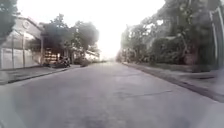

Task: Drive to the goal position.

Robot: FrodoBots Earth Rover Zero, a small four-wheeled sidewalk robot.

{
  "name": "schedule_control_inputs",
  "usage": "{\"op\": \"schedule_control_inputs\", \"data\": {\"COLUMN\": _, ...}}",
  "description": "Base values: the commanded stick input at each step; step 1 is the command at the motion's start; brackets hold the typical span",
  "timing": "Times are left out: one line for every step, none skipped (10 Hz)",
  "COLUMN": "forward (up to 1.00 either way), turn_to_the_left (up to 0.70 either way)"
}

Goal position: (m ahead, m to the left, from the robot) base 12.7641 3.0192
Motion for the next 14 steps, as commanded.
{"op": "schedule_control_inputs", "data": {"forward": 1.00, "turn_to_the_left": -0.15}}
{"op": "schedule_control_inputs", "data": {"forward": 1.00, "turn_to_the_left": -0.25}}
{"op": "schedule_control_inputs", "data": {"forward": 1.00, "turn_to_the_left": -0.35}}
{"op": "schedule_control_inputs", "data": {"forward": 1.00, "turn_to_the_left": -0.10}}
{"op": "schedule_control_inputs", "data": {"forward": 1.00, "turn_to_the_left": 0.02}}
{"op": "schedule_control_inputs", "data": {"forward": 1.00, "turn_to_the_left": 0.02}}
{"op": "schedule_control_inputs", "data": {"forward": 1.00, "turn_to_the_left": -0.22}}
{"op": "schedule_control_inputs", "data": {"forward": 1.00, "turn_to_the_left": -0.38}}
{"op": "schedule_control_inputs", "data": {"forward": 1.00, "turn_to_the_left": -0.38}}
{"op": "schedule_control_inputs", "data": {"forward": 1.00, "turn_to_the_left": -0.38}}
{"op": "schedule_control_inputs", "data": {"forward": 1.00, "turn_to_the_left": -0.38}}
{"op": "schedule_control_inputs", "data": {"forward": 1.00, "turn_to_the_left": -0.38}}
{"op": "schedule_control_inputs", "data": {"forward": 1.00, "turn_to_the_left": -0.38}}
{"op": "schedule_control_inputs", "data": {"forward": 1.00, "turn_to_the_left": -0.38}}
